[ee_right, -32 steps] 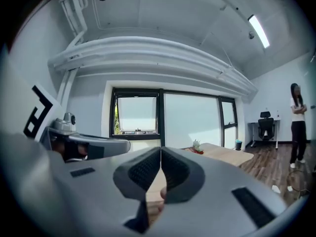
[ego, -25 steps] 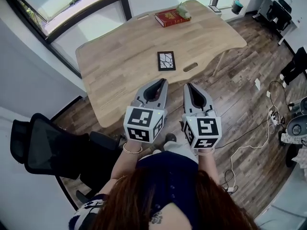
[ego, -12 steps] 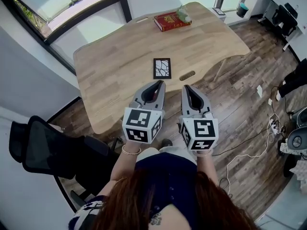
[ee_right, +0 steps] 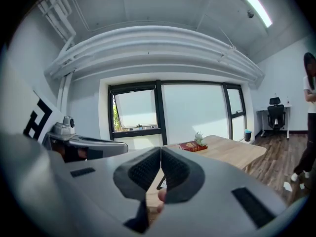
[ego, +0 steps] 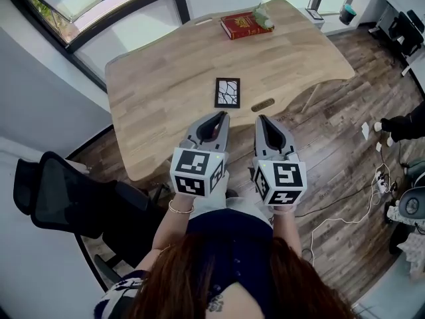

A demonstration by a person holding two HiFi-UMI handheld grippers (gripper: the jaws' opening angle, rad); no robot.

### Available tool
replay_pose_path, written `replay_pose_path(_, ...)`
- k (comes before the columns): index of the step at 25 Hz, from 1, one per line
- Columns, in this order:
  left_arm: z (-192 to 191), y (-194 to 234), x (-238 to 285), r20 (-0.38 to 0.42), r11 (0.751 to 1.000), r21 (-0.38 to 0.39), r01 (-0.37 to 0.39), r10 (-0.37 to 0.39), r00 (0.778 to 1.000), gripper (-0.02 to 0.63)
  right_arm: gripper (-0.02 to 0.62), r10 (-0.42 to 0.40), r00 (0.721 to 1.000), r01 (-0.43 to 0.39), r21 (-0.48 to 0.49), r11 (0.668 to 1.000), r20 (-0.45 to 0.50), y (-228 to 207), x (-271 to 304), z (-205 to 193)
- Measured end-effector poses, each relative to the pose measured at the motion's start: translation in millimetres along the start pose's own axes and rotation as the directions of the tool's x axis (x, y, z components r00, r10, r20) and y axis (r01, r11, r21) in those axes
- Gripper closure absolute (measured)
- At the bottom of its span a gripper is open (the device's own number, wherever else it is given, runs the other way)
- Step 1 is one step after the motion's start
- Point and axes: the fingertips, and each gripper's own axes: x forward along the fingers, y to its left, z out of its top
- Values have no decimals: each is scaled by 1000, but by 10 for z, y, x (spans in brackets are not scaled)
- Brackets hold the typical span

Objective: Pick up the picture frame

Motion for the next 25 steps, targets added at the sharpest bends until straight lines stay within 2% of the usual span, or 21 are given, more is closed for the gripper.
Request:
replay_pose_path(10,-11,188,273,-15,1000,-7,2,-2,1000,568,568,-5,1000,5,18,1000,-27,-116,297,-48)
replay_pose_path(25,-2,725,840,-60,1000,-14,3,-3,998,566,568,16,994,-16,-2,1000,-108,-282,1095,-128)
